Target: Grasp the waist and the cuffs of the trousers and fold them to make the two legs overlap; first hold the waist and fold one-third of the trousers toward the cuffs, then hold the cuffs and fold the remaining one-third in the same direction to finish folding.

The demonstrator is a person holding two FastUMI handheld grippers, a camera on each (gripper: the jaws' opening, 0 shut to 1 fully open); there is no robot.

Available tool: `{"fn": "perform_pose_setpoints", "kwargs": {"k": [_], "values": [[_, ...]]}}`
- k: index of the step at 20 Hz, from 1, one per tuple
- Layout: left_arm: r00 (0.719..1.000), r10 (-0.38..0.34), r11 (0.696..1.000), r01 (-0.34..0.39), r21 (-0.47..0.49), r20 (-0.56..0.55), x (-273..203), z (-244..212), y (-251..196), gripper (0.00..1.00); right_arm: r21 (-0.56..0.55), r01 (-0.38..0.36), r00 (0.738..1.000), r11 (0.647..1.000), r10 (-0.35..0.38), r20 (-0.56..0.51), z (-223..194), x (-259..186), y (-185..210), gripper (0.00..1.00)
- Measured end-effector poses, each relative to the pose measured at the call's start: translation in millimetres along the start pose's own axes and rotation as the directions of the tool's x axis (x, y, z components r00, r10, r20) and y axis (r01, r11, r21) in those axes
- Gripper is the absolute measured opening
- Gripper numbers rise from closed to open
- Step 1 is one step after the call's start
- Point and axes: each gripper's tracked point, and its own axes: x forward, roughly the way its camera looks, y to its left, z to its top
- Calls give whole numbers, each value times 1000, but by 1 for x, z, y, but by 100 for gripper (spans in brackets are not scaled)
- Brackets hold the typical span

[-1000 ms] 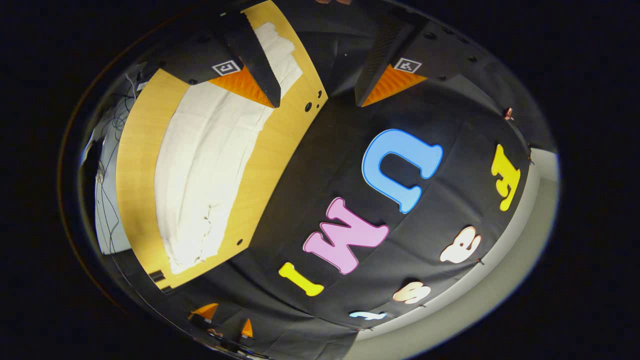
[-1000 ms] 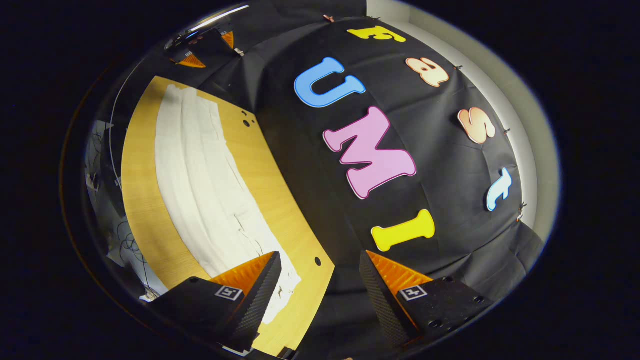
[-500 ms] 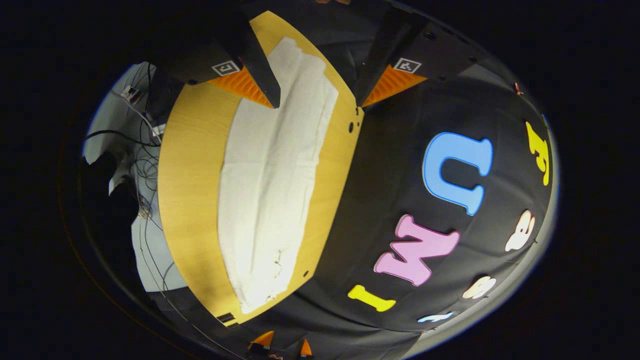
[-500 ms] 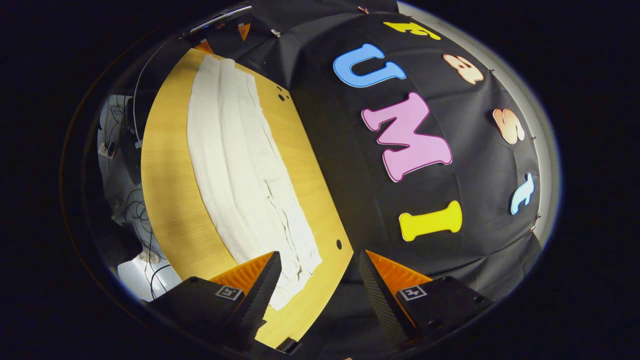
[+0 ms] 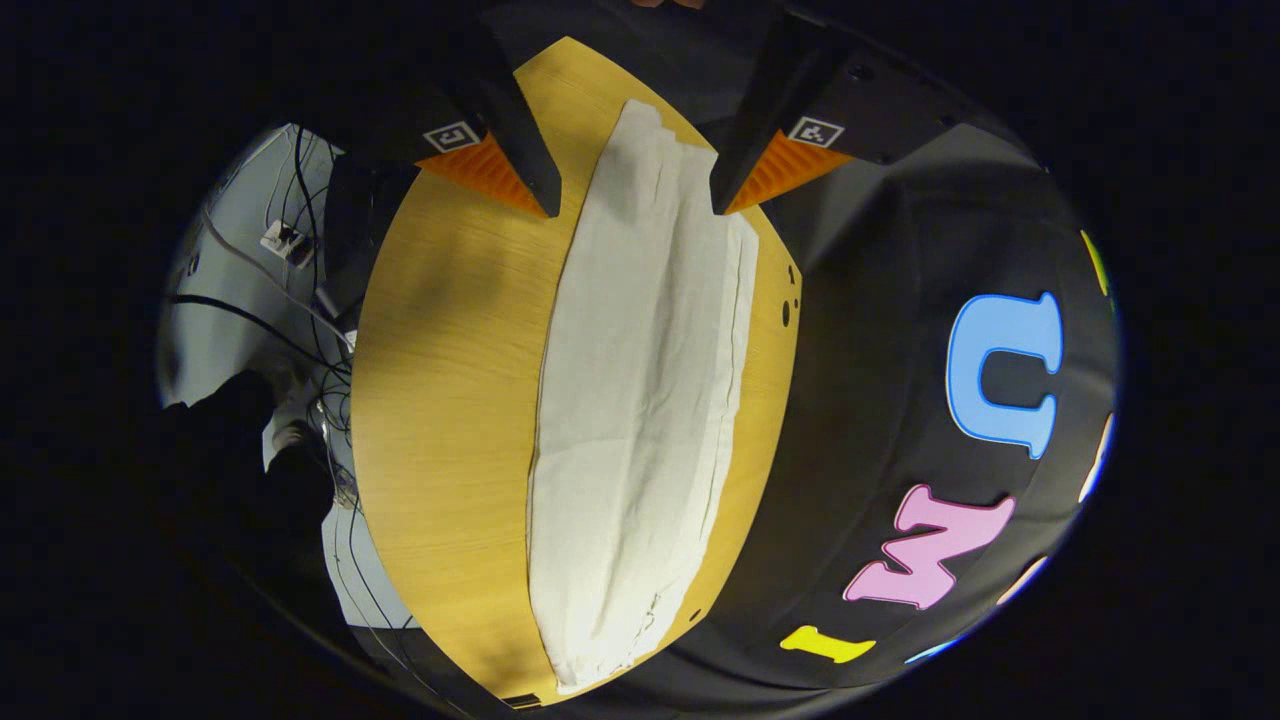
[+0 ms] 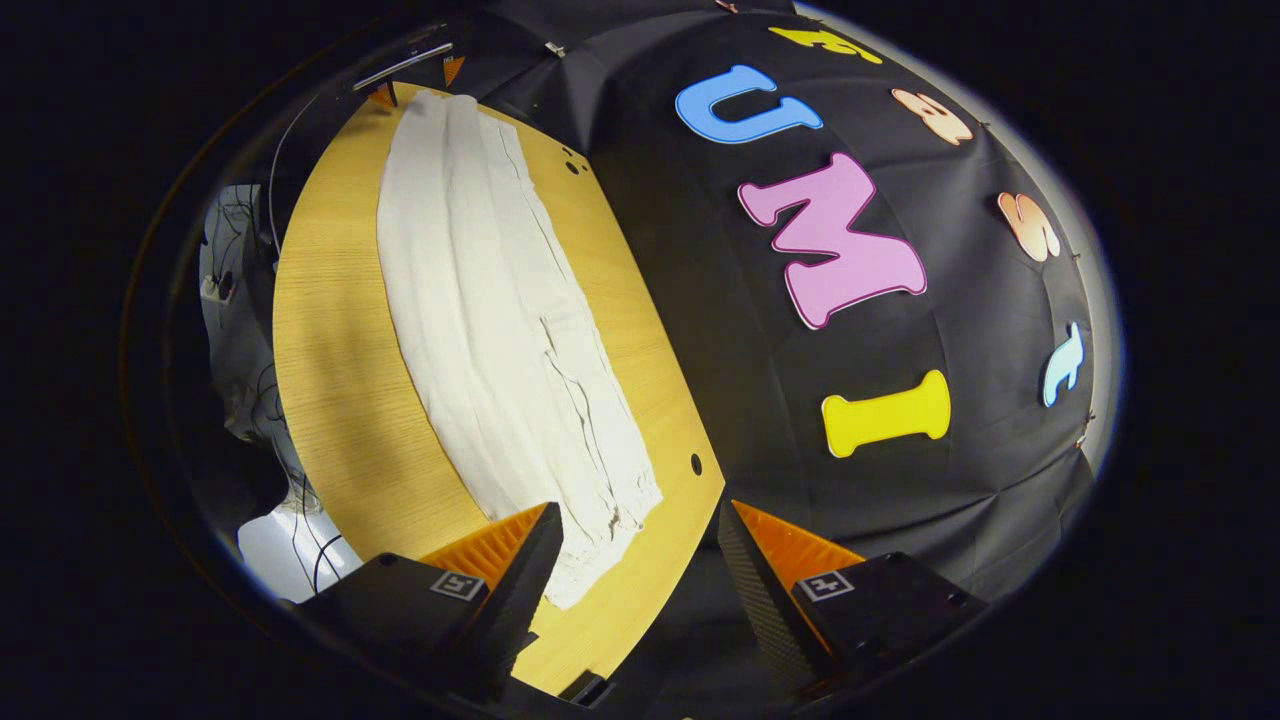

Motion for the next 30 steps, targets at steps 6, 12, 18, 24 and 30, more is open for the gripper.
{"fn": "perform_pose_setpoints", "kwargs": {"k": [6, 12, 18, 24, 30], "values": [[999, -47, 998, 49, 51, -27, 23, -6, -4, 96, 11, 2, 1000, 1000, -2, -27, -16, -2, 1, 96], [998, -32, 995, 36, 91, -53, 52, -13, 17, 96, 13, 0, 998, 1000, 1, -57, -28, -12, 5, 96], [996, -57, 994, 64, 90, -75, 83, -10, 27, 85, 21, 12, 996, 1000, -10, -90, -48, -9, -1, 96], [990, -84, 990, 96, 102, -116, 98, -13, 13, 6, 8, -26, 993, 1000, 27, -119, -63, 6, 12, 96], [986, -94, 993, 102, 57, -136, 100, -12, 15, 6, -83, -143, 981, 986, 130, -144, -89, 43, 49, 96]]}}
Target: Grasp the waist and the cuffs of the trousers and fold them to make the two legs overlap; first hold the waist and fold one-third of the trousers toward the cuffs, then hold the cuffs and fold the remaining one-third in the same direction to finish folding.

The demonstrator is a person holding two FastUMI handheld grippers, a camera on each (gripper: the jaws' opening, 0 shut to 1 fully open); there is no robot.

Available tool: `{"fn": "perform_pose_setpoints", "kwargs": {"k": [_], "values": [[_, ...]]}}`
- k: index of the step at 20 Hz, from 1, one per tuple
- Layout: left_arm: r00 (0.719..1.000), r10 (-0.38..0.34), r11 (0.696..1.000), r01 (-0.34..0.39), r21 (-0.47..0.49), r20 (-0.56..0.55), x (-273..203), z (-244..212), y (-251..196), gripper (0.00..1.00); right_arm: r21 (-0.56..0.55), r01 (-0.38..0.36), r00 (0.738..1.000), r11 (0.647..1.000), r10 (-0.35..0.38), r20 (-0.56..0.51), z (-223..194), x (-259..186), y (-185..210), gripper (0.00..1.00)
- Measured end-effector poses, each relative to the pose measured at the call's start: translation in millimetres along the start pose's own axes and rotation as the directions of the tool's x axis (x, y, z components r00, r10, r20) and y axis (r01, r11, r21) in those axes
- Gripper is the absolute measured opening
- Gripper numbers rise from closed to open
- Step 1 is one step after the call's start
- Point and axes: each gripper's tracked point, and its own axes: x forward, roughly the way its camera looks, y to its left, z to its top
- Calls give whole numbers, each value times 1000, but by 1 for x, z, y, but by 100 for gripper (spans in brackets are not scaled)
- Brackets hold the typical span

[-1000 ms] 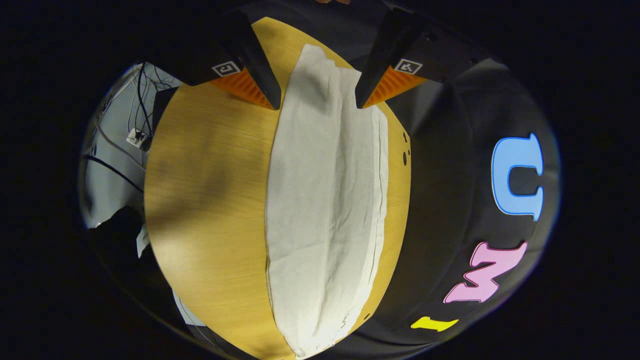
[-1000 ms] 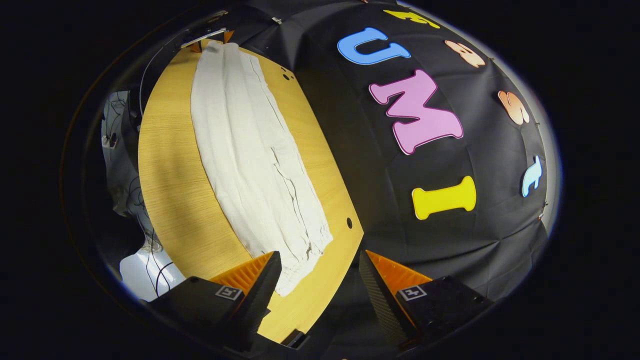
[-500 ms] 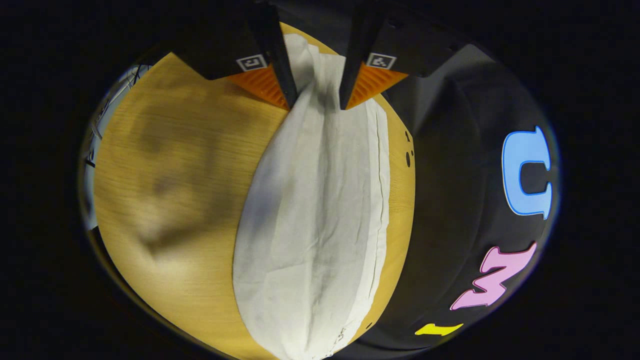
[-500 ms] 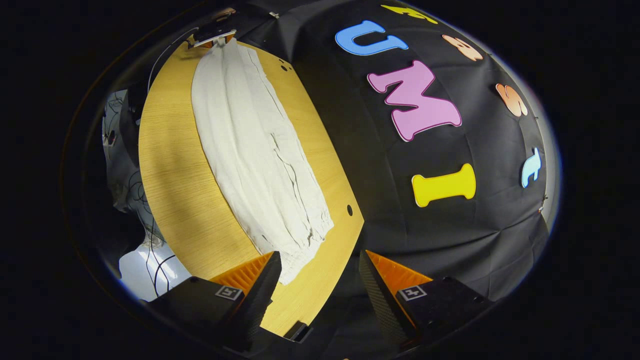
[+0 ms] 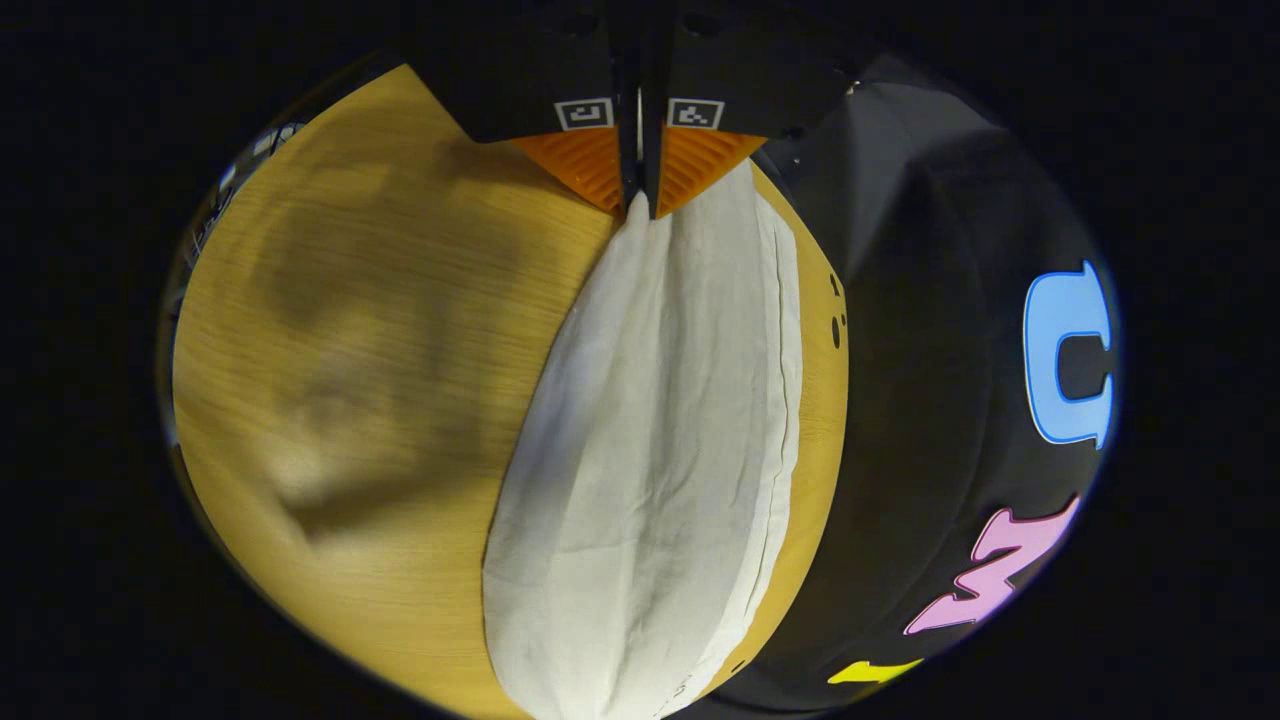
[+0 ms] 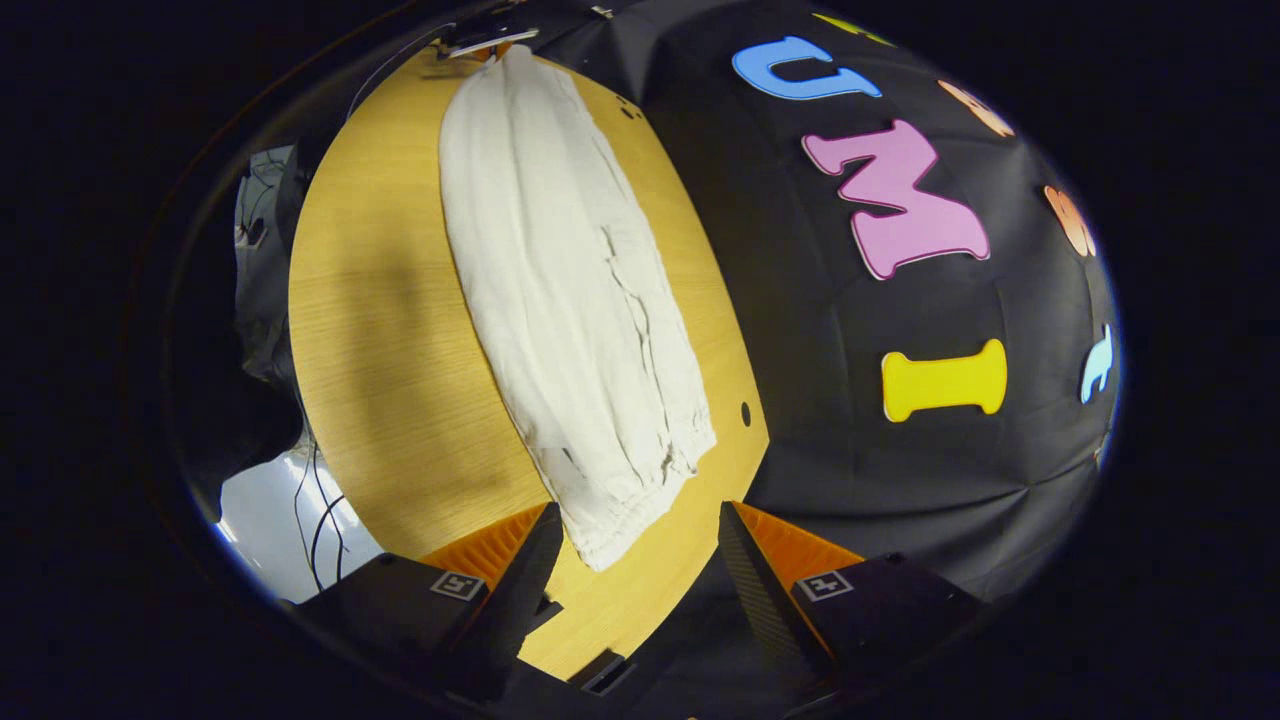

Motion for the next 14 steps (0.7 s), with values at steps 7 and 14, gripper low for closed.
{"fn": "perform_pose_setpoints", "kwargs": {"k": [7, 14], "values": [[1000, 3, 1000, -3, 27, -11, 0, 1, 0, 5, -56, -99, 994, 994, 96, -56, -24, 55, 26, 96], [999, 9, 996, -6, 88, -43, -1, 1, -1, 5, -212, -30, 999, 977, 23, -36, -14, 99, 16, 77]]}}
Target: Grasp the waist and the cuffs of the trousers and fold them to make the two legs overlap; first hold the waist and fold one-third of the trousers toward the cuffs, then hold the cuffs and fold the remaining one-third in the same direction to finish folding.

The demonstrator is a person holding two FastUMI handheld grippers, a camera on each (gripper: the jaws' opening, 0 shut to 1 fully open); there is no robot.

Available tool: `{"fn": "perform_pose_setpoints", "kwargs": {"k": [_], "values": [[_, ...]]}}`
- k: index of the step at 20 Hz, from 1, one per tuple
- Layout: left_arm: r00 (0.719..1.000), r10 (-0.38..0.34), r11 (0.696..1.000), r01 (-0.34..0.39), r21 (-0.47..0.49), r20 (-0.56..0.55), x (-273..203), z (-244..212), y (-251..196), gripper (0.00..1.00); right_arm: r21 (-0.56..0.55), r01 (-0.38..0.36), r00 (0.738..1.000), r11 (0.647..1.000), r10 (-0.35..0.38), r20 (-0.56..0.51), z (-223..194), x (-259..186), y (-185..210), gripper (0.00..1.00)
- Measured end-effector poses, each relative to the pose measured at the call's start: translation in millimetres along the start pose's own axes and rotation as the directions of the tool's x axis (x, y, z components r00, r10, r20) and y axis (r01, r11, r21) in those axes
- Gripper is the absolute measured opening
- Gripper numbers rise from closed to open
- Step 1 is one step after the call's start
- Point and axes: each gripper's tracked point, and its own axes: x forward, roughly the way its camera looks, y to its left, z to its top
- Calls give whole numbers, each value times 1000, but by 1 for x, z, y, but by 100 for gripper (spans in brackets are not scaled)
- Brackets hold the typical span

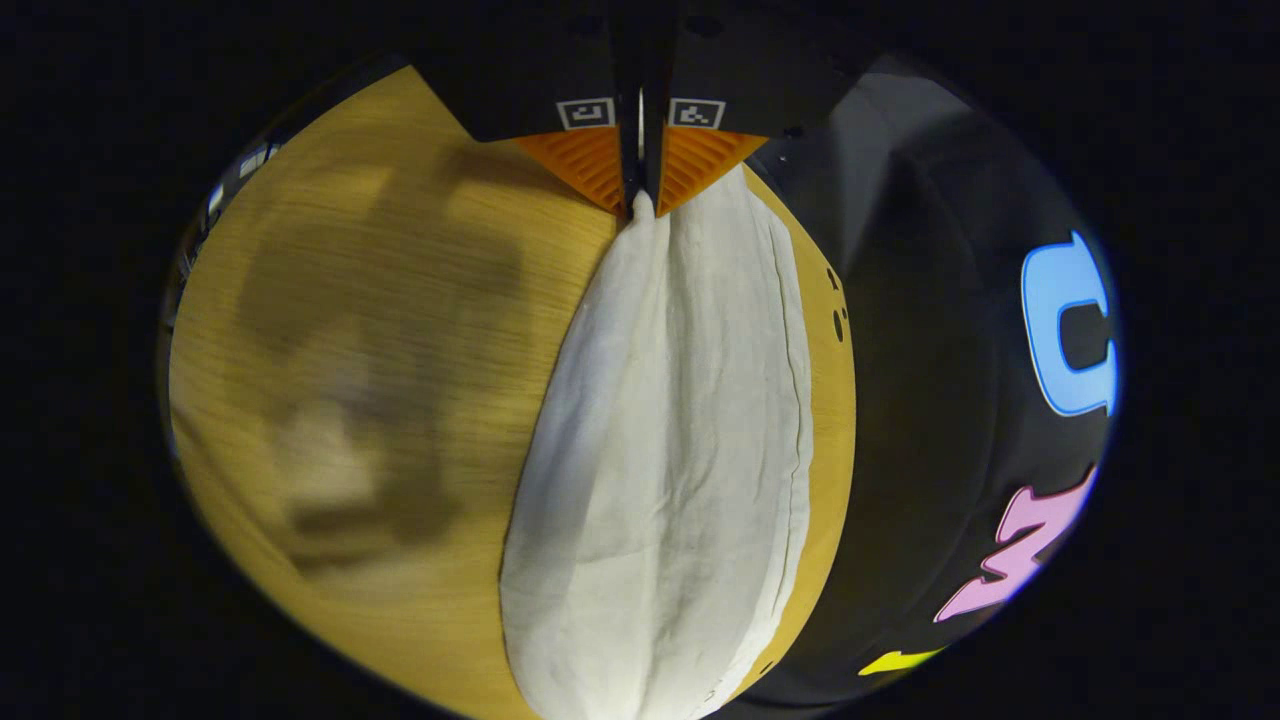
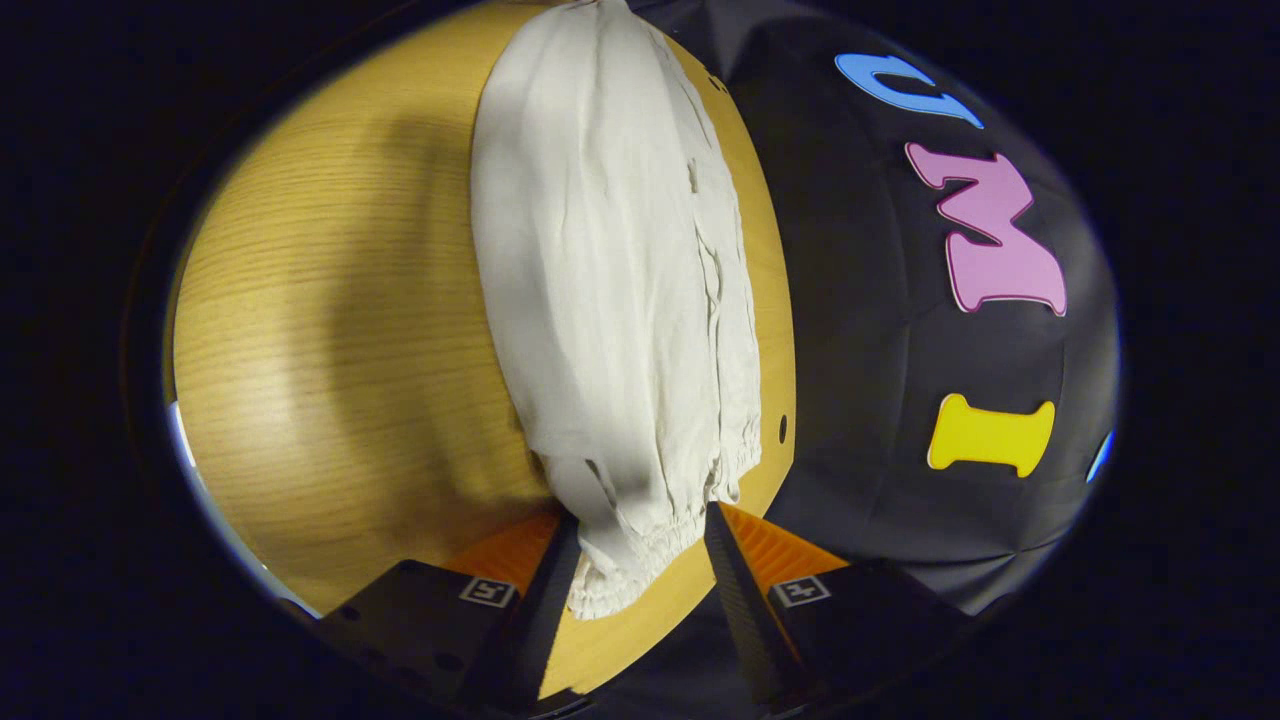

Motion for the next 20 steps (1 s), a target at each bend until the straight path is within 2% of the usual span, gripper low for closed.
{"fn": "perform_pose_setpoints", "kwargs": {"k": [2, 4, 5, 6, 7, 9, 10, 13, 17, 20], "values": [[1000, -2, 1000, 2, -17, -5, 0, 0, 0, 5, 21, -46, 999, 999, 46, -17, 0, 7, 7, 62], [1000, -7, 999, 7, -41, -8, 0, 1, -1, 5, 80, -114, 993, 990, 117, -33, -5, 4, 21, 33], [1000, -8, 999, 8, -46, -9, -1, 1, -1, 5, 112, -127, 991, 985, 132, -37, -8, 10, 20, 9], [1000, -8, 999, 7, -52, -10, -1, 0, -1, 5, 137, -142, 988, 980, 149, -40, -7, -2, 17, 8], [1000, -7, 998, 7, -62, -11, -2, 1, -1, 5, 155, -154, 986, 976, 162, -42, -5, 7, 18, 5], [1000, -11, 994, 9, -106, -17, -1, -1, -1, 5, 161, -162, 985, 974, 170, -40, -5, 4, 15, 5], [1000, -10, 991, 7, -137, -26, -3, -1, 0, 5, 153, -137, 989, 979, 143, -32, -2, 2, 7, 5], [998, 56, 971, -61, -230, -26, -11, 3, 21, 5, 169, -56, 998, 984, 57, -2, 6, -7, -20, 5], [991, 126, 933, -132, -334, -41, -16, -1, 62, 5, 245, 17, 1000, 969, -20, 6, 11, -12, -63, 5], [988, 145, 910, -154, -385, -52, -15, -1, 84, 5, 284, 58, 998, 957, -61, 2, 16, -5, -91, 5]]}}
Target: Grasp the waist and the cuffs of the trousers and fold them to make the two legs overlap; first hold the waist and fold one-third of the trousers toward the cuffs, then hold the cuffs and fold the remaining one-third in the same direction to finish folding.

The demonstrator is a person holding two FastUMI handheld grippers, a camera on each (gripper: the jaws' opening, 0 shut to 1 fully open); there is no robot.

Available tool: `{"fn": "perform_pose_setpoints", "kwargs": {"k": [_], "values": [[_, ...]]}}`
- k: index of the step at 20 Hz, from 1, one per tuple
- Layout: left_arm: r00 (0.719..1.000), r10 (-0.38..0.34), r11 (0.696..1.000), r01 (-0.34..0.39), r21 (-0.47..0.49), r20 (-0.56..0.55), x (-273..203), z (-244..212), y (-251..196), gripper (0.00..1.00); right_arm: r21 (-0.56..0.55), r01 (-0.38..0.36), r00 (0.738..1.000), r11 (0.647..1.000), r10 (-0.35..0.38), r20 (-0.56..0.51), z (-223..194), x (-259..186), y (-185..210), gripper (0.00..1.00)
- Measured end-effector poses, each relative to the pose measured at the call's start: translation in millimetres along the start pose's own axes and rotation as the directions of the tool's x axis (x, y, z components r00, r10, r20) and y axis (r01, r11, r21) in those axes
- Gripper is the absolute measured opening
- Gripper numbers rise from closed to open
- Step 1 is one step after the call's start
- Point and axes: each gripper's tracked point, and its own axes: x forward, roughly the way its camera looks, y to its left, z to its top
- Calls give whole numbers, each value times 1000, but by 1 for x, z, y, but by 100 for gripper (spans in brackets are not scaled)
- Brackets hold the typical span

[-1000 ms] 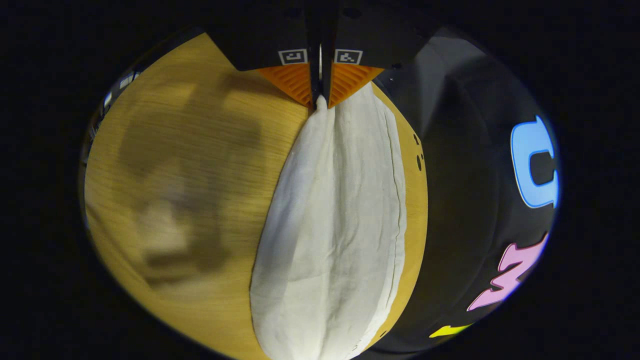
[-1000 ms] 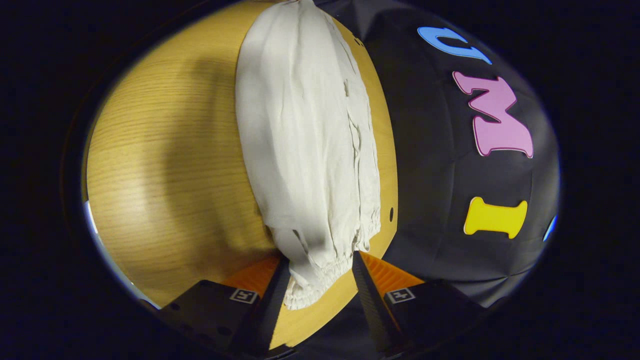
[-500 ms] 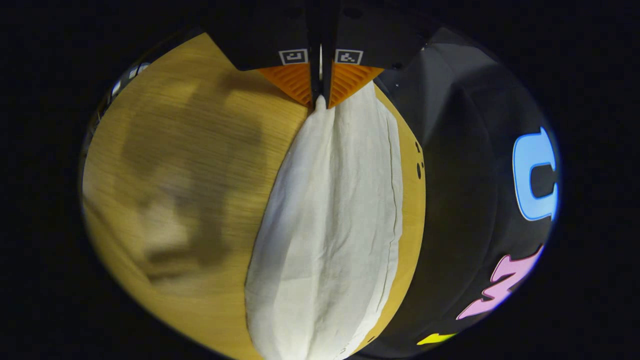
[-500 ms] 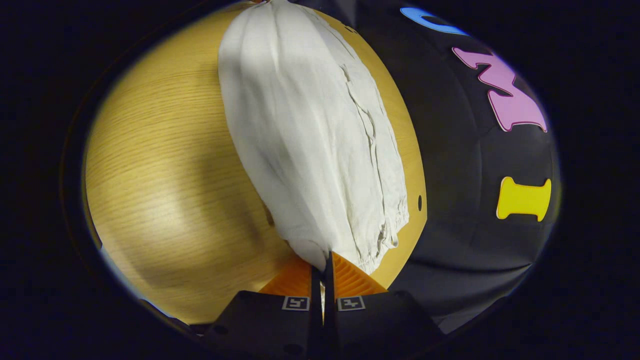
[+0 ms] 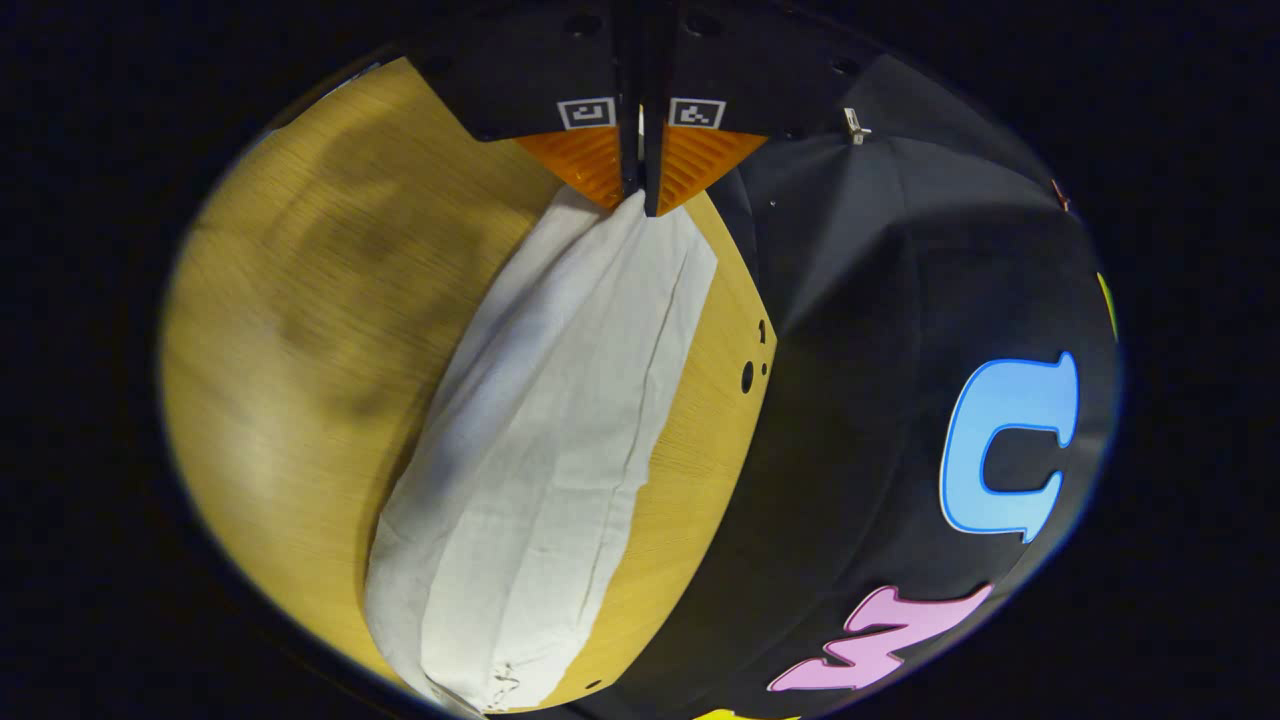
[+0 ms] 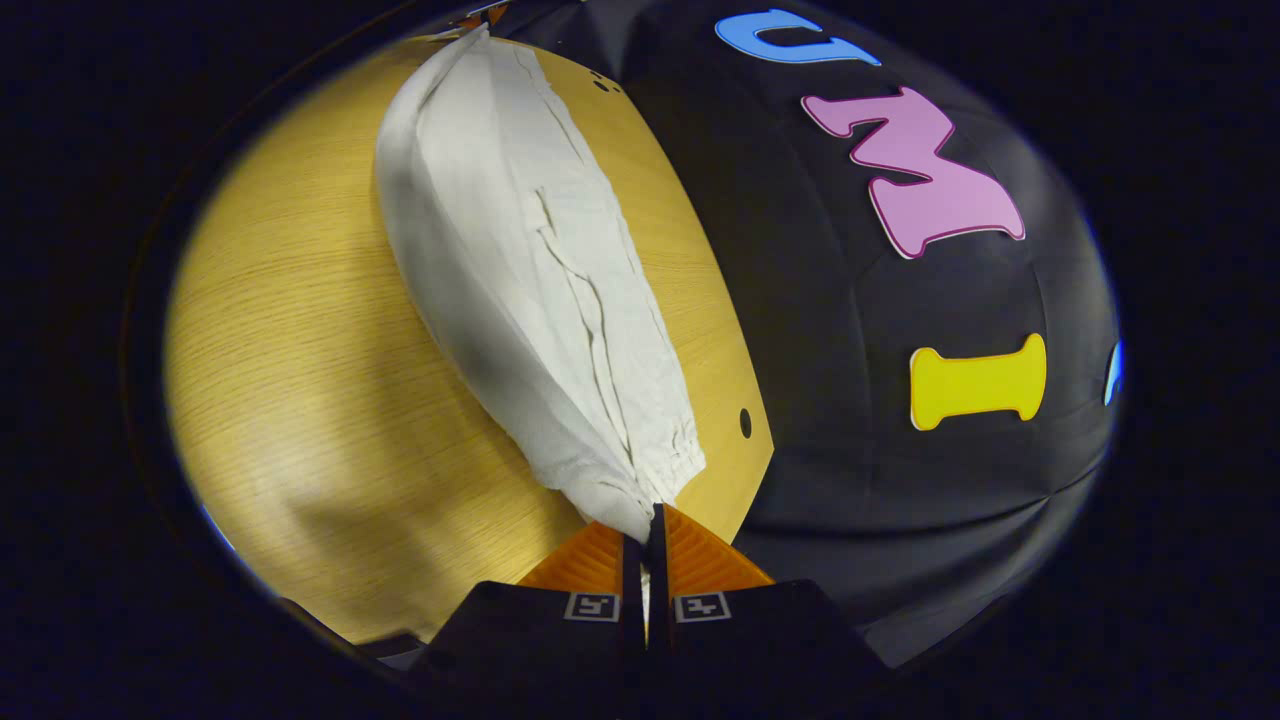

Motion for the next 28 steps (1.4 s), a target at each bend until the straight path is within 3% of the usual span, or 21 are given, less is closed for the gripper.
{"fn": "perform_pose_setpoints", "kwargs": {"k": [2, 3, 8, 19, 24, 26, 28], "values": [[1000, 5, 1000, -5, -28, 1, 5, 9, 14, 5, 23, 23, 1000, 999, -23, 12, 12, 9, -17, 0], [1000, 14, 999, -14, -51, 4, 11, 15, 26, 5, 45, 43, 999, 998, -44, 18, 21, 18, -30, 5], [999, 26, 988, -29, -152, -22, 30, 28, 56, 5, 131, 63, 998, 989, -61, -20, 26, 45, -50, 5], [983, -110, 967, 70, -246, -150, 80, 42, 36, 5, 266, 7, 994, 964, 22, -108, 21, 107, -39, 5], [966, -124, 971, 70, -229, -228, 97, 41, 24, 5, 309, -17, 987, 951, 65, -145, 17, 131, -28, 6], [958, -150, 969, 94, -229, -242, 102, 40, 15, 6, 326, 0, 984, 945, 59, -169, 13, 138, -29, 18], [942, -207, 959, 143, -244, -263, 103, 34, 1, 5, 339, -7, 980, 941, 74, -186, 10, 143, -24, 37]]}}
